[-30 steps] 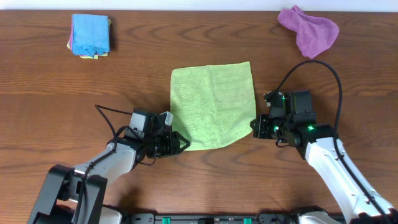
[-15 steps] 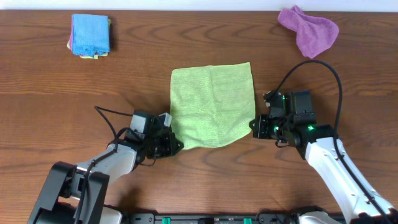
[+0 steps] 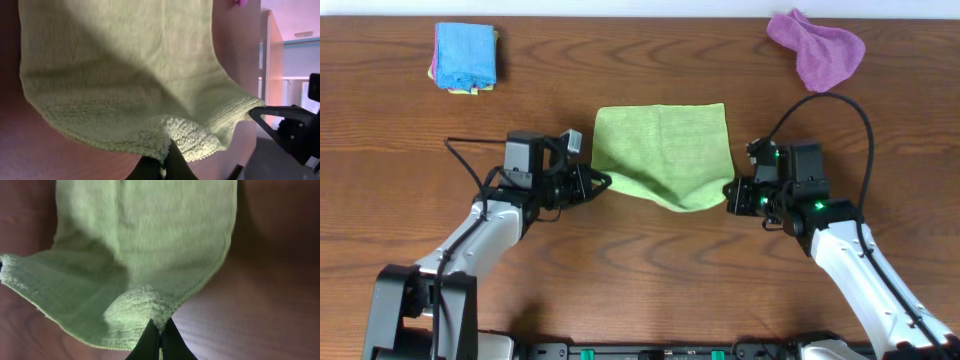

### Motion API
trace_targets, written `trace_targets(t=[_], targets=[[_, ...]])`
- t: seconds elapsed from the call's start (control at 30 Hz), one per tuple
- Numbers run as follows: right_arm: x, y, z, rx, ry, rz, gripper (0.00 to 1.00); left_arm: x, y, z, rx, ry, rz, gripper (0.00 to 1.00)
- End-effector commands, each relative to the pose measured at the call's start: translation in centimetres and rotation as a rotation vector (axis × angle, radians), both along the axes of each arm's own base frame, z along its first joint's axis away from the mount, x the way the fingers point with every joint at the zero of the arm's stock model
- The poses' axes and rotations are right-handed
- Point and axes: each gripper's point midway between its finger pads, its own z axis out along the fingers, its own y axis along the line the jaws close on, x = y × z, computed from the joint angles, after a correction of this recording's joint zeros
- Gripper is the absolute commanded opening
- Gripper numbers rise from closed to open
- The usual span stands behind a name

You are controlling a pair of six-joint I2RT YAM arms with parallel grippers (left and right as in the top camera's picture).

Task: Fold the cloth
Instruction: 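Carry both held corners forward over the cloth to fold it in half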

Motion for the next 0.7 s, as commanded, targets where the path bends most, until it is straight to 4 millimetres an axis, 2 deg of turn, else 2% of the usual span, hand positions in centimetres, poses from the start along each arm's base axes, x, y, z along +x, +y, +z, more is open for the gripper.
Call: trace_targets(t=[0.0, 0.17, 0.27, 0.4, 0.53, 0.67], targets=[[1.5, -0.1, 0.7, -0.007, -0.042, -0.035, 0.02, 1.7, 1.2, 0.4, 0.084, -0.073, 0.046, 0.05], [3.4, -0.1, -0.3, 0.003, -0.063, -0.070, 0.02, 3.4, 2.5, 0.3, 0.160, -0.121, 0.118, 0.06], [4.6, 0.1, -1.3, 0.031, -0.057, -0.106, 0.02, 4.8, 2.3, 1.3, 0.172, -0.188, 0.096, 0.05], [5.9, 0.4, -1.8, 0.056, -0.070, -0.132, 0.02, 6.5, 1.8, 0.6, 0.167, -0.176, 0.077, 0.06], [7.5, 0.2, -0.9, 0.048, -0.128, -0.148, 0.02, 8.7, 1.2, 0.0, 0.159, -0.169, 0.061, 0.06], [10.2, 0.2, 0.9, 0.025, -0.198, -0.142, 0.01, 11.4, 0.9, 0.3, 0.167, -0.197, 0.059, 0.06]])
